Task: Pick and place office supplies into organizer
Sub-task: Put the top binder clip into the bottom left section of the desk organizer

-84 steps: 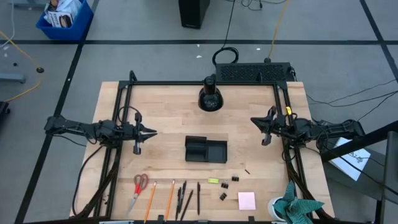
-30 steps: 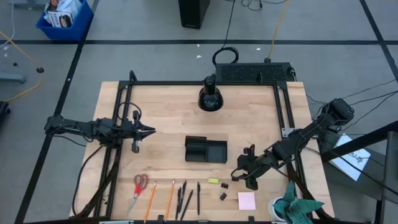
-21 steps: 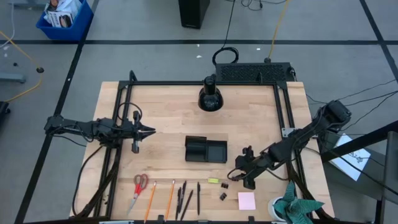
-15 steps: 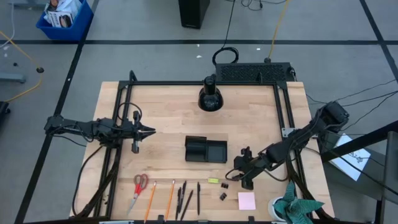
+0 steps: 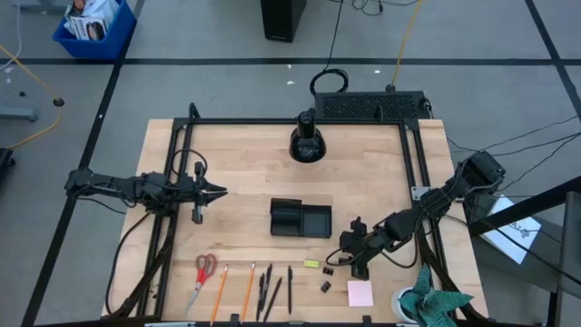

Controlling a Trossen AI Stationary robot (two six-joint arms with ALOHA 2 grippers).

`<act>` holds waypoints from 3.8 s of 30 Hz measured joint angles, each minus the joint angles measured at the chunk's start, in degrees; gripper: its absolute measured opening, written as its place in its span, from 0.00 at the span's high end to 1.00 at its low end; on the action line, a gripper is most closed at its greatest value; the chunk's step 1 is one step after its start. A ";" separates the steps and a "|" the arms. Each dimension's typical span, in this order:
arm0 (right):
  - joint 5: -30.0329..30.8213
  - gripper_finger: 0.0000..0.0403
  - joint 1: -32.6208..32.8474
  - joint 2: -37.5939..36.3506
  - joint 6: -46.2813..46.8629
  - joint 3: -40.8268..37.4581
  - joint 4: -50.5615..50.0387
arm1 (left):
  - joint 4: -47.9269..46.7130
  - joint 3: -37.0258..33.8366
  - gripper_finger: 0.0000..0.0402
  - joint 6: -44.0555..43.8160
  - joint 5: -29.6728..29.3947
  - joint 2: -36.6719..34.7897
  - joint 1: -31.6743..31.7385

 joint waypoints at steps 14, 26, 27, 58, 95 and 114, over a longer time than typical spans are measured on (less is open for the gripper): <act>0.28 0.68 0.00 0.33 0.13 -3.00 1.80 | 0.00 0.00 0.88 0.01 -0.02 0.00 0.00; 0.33 0.73 0.00 0.31 -1.53 -3.50 8.11 | -0.01 0.00 0.88 0.04 -0.02 0.00 0.00; 0.31 0.73 0.00 0.33 -1.54 -3.50 7.81 | -0.02 0.00 0.88 0.05 -0.02 0.00 0.00; 0.27 1.00 0.02 -1.33 -10.99 0.70 7.86 | -0.46 0.00 0.88 0.08 -0.07 0.00 0.00; 24.12 1.00 -11.45 19.15 -46.56 19.12 20.09 | -2.14 0.02 0.88 4.29 -1.33 -0.02 0.00; 24.09 1.00 -13.11 23.51 -45.36 19.18 18.48 | -2.12 0.02 0.88 4.42 -1.33 -0.02 0.00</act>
